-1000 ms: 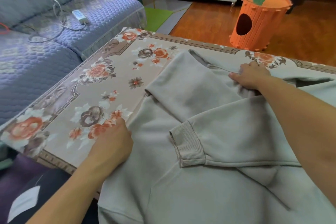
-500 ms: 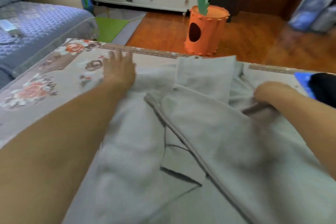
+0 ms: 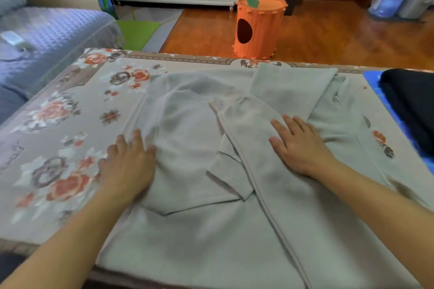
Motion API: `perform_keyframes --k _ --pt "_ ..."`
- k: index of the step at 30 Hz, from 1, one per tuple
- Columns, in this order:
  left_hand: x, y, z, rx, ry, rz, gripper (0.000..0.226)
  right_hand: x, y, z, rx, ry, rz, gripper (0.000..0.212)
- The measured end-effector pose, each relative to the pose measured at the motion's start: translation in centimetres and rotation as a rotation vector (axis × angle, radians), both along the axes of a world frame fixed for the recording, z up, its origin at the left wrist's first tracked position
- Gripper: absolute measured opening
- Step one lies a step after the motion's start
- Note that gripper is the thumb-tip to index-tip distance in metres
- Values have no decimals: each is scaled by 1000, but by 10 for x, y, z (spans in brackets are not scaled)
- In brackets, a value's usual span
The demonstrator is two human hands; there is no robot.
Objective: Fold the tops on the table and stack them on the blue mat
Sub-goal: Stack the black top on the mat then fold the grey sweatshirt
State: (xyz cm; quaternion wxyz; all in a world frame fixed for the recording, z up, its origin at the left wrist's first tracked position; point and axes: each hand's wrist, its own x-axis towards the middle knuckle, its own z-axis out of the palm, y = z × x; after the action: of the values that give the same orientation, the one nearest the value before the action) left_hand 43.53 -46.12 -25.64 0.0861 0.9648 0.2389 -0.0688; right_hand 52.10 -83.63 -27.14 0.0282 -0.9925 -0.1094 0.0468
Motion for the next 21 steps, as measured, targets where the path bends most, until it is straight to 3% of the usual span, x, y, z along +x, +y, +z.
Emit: perform_keyframes --k 5,9,11,15,18,21 --pt "45 11 7 -132 -29 119 66 3 -2 1 5 8 -13 85" --pt "62 20 2 -55 -126 41 22 3 -1 4 12 25 -42 78" --pt "68 41 5 1 -214 -23 13 3 1 11 8 30 -53 69" --pt "82 76 6 101 -209 -31 18 -2 3 18 -49 121 -14 74" --pt "82 80 3 16 -147 90 42 -13 -1 9 -29 155 -45 71" --pt "74 87 -1 -1 -75 72 53 -16 -3 4 17 117 -82 70"
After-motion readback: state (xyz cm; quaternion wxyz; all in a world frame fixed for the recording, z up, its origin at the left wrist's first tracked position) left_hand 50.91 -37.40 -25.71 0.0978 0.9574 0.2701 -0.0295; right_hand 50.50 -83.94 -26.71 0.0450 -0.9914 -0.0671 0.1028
